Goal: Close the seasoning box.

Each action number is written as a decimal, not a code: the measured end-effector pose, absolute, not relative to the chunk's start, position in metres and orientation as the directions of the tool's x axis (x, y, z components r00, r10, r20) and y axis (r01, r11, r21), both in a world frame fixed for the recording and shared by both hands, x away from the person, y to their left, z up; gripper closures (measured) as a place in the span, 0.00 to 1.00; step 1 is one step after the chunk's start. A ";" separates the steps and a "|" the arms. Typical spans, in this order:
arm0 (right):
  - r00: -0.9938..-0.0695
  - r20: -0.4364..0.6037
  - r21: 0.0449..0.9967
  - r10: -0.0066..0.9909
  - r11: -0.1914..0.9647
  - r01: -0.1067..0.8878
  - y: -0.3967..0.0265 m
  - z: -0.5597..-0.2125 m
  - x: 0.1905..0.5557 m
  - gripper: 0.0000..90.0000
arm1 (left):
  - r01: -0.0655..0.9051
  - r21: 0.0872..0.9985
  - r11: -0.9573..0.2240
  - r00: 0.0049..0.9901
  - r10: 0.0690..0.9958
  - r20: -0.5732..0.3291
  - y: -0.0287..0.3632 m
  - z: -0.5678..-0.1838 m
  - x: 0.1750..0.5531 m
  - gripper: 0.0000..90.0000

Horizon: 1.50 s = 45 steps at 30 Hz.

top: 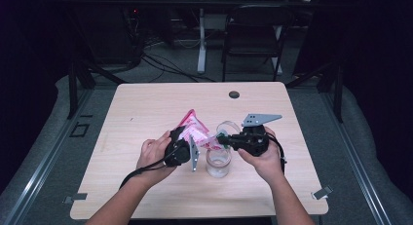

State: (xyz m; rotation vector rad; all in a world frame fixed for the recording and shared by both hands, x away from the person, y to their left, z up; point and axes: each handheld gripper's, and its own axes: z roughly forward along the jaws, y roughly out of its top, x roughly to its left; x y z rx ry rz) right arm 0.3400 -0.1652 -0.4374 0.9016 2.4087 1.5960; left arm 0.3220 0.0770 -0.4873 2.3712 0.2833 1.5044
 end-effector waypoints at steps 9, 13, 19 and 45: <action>-0.815 0.217 0.871 0.537 0.270 0.410 -0.167 -0.437 0.340 1.00 | -0.015 0.340 -0.940 0.410 0.305 0.860 0.074 -0.487 0.321 0.71; -0.824 0.216 0.873 0.524 0.274 0.403 -0.166 -0.437 0.339 1.00 | -0.029 0.318 -0.948 0.392 0.282 0.876 0.073 -0.487 0.319 0.71; -0.827 0.211 0.869 0.521 0.287 0.402 -0.165 -0.438 0.339 1.00 | -0.044 0.284 -0.958 0.371 0.249 0.895 0.072 -0.490 0.316 0.71; -0.834 0.200 0.870 0.515 0.297 0.393 -0.165 -0.438 0.338 1.00 | -0.083 0.175 -0.981 0.286 0.145 0.947 0.067 -0.491 0.312 0.72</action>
